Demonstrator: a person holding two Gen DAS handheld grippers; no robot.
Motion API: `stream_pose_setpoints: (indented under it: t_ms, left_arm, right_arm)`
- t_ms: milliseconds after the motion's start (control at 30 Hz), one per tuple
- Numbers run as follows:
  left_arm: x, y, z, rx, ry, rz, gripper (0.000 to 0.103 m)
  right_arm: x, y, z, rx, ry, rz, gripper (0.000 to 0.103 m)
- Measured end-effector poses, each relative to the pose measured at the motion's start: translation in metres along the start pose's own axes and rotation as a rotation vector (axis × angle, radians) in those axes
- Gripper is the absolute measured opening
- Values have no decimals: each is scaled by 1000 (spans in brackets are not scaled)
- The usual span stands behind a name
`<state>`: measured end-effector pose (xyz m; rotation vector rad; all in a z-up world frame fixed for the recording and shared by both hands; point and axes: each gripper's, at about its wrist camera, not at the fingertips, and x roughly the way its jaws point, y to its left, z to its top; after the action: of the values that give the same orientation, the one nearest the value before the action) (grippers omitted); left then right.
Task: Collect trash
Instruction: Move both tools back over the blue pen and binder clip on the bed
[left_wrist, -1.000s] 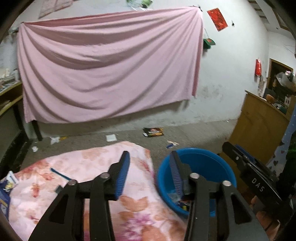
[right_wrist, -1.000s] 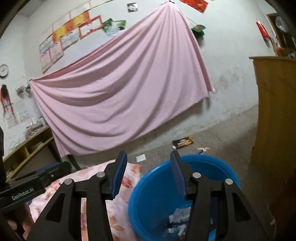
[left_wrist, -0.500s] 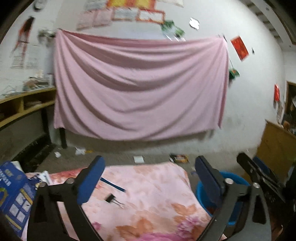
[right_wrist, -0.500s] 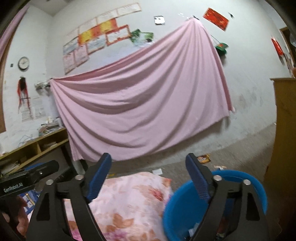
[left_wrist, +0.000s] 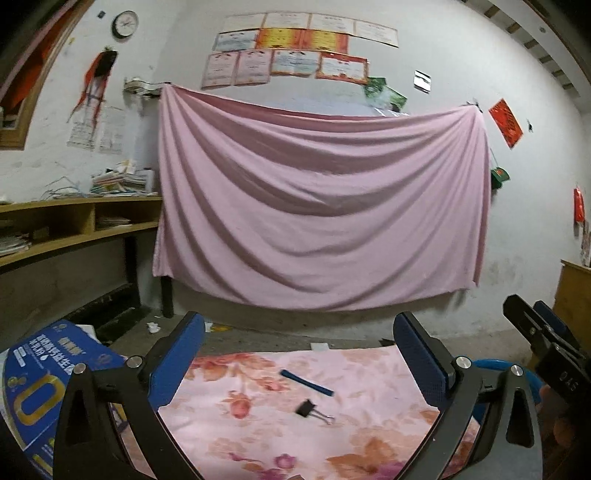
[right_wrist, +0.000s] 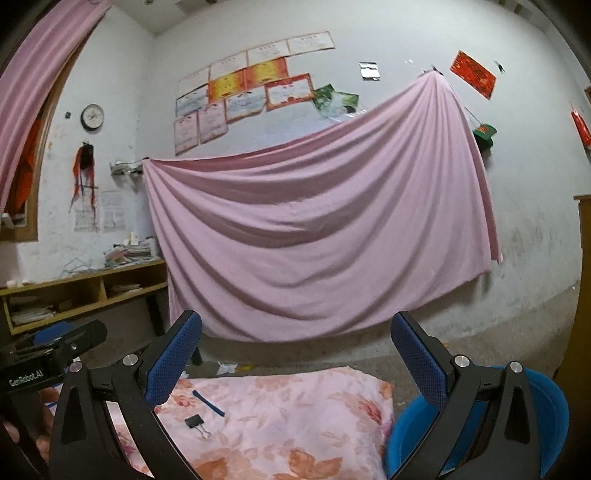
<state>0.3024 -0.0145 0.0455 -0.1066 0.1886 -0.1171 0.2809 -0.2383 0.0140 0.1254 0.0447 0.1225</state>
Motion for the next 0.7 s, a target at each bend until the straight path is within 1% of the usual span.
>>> stream_pose_setpoints:
  t_ms: [100, 233, 400, 600, 700]
  left_arm:
    - [-1, 13, -3, -8, -8, 22, 100]
    - [1, 26, -6, -23, 4, 42, 100]
    - [5, 36, -14, -16, 22, 63, 100]
    - [13, 45, -18, -32, 34, 63, 100]
    - [19, 49, -21, -29, 58, 60, 100]
  right_arm:
    - [2, 12, -3, -30, -8, 9, 103]
    - [7, 28, -9, -86, -10, 23, 103]
    - [17, 47, -18, -139, 13, 43, 103]
    - [24, 58, -25, -182, 47, 63, 103]
    - [26, 59, -26, -188, 61, 65, 103]
